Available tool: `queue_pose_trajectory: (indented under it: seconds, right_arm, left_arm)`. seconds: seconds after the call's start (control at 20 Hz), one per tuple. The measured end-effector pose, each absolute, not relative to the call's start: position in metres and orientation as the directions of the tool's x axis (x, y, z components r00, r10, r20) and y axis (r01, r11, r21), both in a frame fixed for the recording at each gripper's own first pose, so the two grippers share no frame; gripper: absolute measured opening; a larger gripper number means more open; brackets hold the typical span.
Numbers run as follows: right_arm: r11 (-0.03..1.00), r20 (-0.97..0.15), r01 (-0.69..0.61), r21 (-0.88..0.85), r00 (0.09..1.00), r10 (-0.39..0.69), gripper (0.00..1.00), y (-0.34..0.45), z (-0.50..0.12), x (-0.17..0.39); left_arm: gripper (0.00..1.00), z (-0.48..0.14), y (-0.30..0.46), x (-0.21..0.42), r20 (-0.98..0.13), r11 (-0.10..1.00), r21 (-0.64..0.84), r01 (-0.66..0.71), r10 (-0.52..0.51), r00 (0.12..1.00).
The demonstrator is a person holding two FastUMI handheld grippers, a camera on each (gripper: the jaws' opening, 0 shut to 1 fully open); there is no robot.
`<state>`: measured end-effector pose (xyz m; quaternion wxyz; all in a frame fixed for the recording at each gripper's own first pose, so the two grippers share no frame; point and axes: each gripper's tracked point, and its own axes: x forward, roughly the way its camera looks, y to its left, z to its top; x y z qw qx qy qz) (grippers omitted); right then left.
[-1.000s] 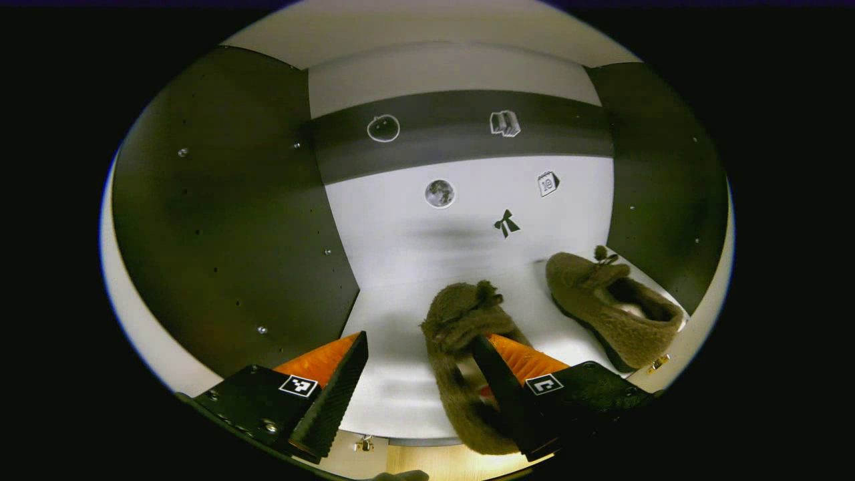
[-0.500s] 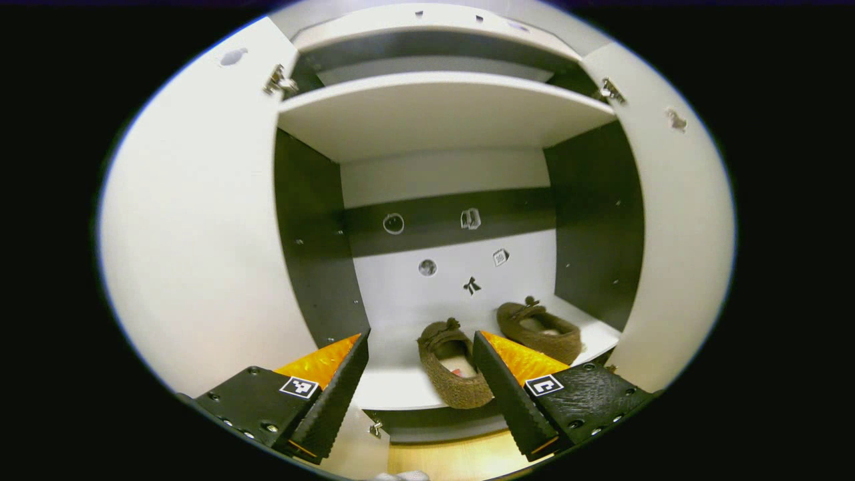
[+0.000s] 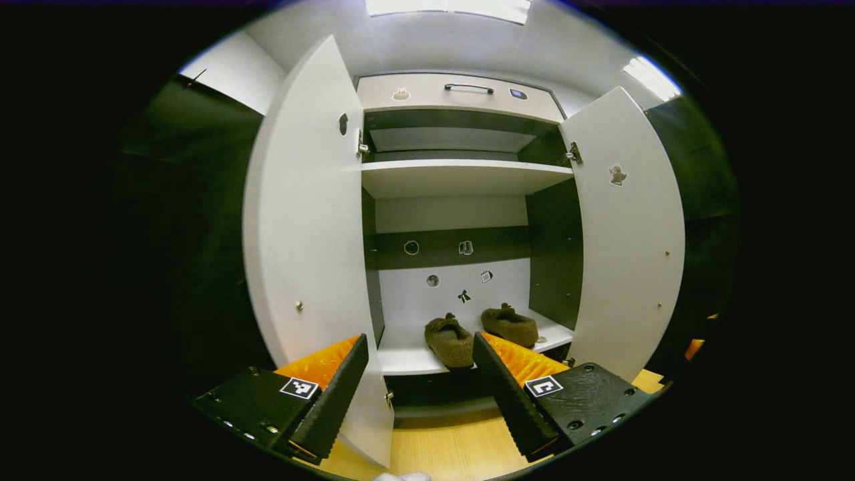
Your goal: Grab one shoe with the right hand and put it into the shoe cabinet, grab the other shoe with the left hand and put it into the shoe cabinet; then close the right door with the right hand and the left door with the left hand.
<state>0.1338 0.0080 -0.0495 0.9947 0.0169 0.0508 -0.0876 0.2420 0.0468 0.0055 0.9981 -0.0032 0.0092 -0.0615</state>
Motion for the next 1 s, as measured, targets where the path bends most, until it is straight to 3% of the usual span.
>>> queue_pose_trajectory:
  seconds: [0.2, 0.5, 1.0]
  right_arm:
    - [0.985, -0.121, 0.172, 0.023, 0.978, -0.168, 1.00, 0.014, -0.057, 0.128]
    - [0.986, -0.130, 0.165, 0.008, 0.978, -0.163, 1.00, 0.011, -0.053, 0.128]
    - [0.957, -0.027, 0.289, 0.021, 0.957, -0.289, 1.00, -0.125, 0.025, 0.180]
  left_arm:
    - [0.96, -0.025, 0.064, 0.189, -0.026, 0.997, -0.028, 0.073, -0.074, 0.997]
    - [0.96, -0.073, 0.058, 0.150, -0.090, 0.995, -0.068, 0.079, -0.085, 0.992]
    - [0.96, -0.073, 0.046, 0.138, -0.107, 0.999, -0.051, -0.014, 0.008, 0.994]
